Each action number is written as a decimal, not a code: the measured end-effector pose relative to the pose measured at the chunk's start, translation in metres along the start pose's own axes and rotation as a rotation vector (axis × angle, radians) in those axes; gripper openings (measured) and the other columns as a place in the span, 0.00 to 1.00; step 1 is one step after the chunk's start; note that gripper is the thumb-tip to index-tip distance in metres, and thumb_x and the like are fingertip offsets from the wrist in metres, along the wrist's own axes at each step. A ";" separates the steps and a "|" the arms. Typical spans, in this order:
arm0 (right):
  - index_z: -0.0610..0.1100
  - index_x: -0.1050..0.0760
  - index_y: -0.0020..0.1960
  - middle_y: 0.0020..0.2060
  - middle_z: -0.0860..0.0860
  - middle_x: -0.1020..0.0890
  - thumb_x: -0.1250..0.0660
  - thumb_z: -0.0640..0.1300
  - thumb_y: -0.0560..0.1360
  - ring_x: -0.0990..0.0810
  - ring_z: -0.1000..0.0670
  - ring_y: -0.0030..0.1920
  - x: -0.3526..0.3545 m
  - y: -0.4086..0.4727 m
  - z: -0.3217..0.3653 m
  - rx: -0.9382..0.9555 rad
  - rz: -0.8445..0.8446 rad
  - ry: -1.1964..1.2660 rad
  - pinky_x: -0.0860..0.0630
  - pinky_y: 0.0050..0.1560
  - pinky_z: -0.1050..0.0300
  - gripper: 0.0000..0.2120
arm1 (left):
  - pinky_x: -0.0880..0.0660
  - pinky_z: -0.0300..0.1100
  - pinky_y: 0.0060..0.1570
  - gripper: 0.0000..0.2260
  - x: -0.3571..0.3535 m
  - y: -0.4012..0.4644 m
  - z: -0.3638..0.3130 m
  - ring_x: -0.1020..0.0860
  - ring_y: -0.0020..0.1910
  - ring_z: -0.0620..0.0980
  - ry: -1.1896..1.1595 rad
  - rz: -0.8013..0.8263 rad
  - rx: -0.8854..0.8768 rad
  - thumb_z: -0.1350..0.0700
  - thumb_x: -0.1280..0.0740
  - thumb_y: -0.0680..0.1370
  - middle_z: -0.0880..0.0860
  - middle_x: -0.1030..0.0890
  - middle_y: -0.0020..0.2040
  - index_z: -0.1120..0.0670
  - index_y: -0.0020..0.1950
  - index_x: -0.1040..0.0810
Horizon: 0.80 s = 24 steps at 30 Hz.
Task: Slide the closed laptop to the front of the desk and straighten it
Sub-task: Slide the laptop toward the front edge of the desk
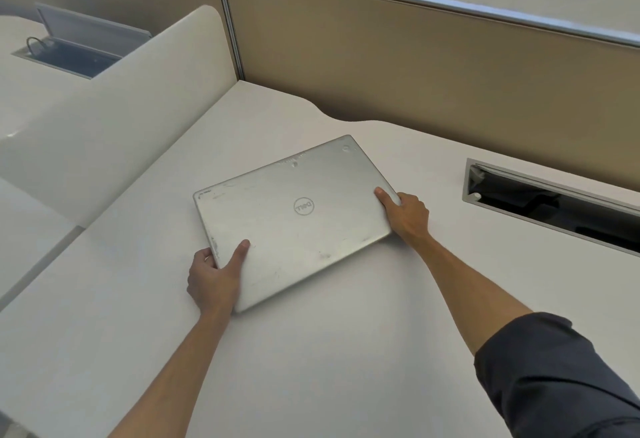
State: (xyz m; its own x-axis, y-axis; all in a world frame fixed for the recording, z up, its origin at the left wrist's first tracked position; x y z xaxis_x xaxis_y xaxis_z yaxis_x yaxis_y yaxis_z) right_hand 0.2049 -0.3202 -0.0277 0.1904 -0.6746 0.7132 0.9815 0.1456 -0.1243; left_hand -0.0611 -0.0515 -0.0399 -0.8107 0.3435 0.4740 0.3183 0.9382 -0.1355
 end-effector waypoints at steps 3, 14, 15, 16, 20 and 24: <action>0.45 0.27 0.36 0.41 0.46 0.17 0.41 0.71 0.73 0.21 0.40 0.46 0.010 -0.019 -0.013 -0.011 -0.013 -0.004 0.29 0.51 0.49 0.29 | 0.30 0.48 0.47 0.30 0.005 -0.014 0.003 0.23 0.42 0.51 0.030 0.037 -0.006 0.32 0.26 0.63 0.41 0.22 0.38 0.54 0.51 0.24; 0.45 0.25 0.37 0.39 0.47 0.19 0.43 0.72 0.72 0.23 0.41 0.44 0.048 -0.087 -0.064 -0.046 -0.076 -0.024 0.33 0.48 0.51 0.30 | 0.32 0.46 0.43 0.29 0.021 -0.086 0.020 0.25 0.39 0.52 0.119 0.115 -0.110 0.31 0.29 0.64 0.39 0.25 0.36 0.53 0.49 0.28; 0.45 0.25 0.37 0.38 0.48 0.19 0.43 0.72 0.72 0.23 0.41 0.43 0.052 -0.093 -0.068 -0.053 -0.076 -0.020 0.33 0.47 0.51 0.30 | 0.32 0.46 0.43 0.29 0.024 -0.093 0.021 0.25 0.39 0.51 0.118 0.122 -0.111 0.30 0.29 0.64 0.39 0.25 0.36 0.53 0.49 0.29; 0.44 0.25 0.37 0.37 0.49 0.19 0.43 0.73 0.72 0.23 0.41 0.43 0.055 -0.100 -0.072 -0.060 -0.076 -0.018 0.33 0.47 0.51 0.31 | 0.33 0.46 0.43 0.29 0.025 -0.099 0.022 0.25 0.38 0.51 0.118 0.128 -0.111 0.30 0.30 0.63 0.39 0.25 0.36 0.53 0.49 0.29; 0.44 0.26 0.35 0.34 0.51 0.21 0.42 0.72 0.72 0.23 0.42 0.42 0.068 -0.124 -0.085 -0.084 -0.080 0.005 0.34 0.45 0.51 0.31 | 0.32 0.47 0.44 0.28 0.031 -0.120 0.026 0.25 0.40 0.51 0.098 0.154 -0.086 0.32 0.27 0.64 0.38 0.25 0.37 0.52 0.49 0.28; 0.45 0.25 0.35 0.35 0.52 0.20 0.41 0.74 0.69 0.22 0.43 0.43 0.079 -0.146 -0.093 -0.116 -0.080 0.061 0.31 0.46 0.50 0.30 | 0.28 0.49 0.46 0.26 0.037 -0.132 0.028 0.22 0.42 0.49 0.008 0.182 -0.004 0.37 0.22 0.63 0.39 0.22 0.40 0.51 0.49 0.27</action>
State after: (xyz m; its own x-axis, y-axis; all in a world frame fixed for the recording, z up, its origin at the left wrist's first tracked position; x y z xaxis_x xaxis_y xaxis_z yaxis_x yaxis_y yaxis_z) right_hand 0.0787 -0.4620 -0.0173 0.1093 -0.7241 0.6810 0.9885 0.0074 -0.1508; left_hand -0.1472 -0.1617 -0.0290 -0.7360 0.5070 0.4487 0.4612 0.8606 -0.2160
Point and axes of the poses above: each hand's wrist, its own y-axis towards the middle knuckle, its own x-axis out of the back of the hand, z = x × y, the point moved 2 cm from there along y, towards the middle knuckle
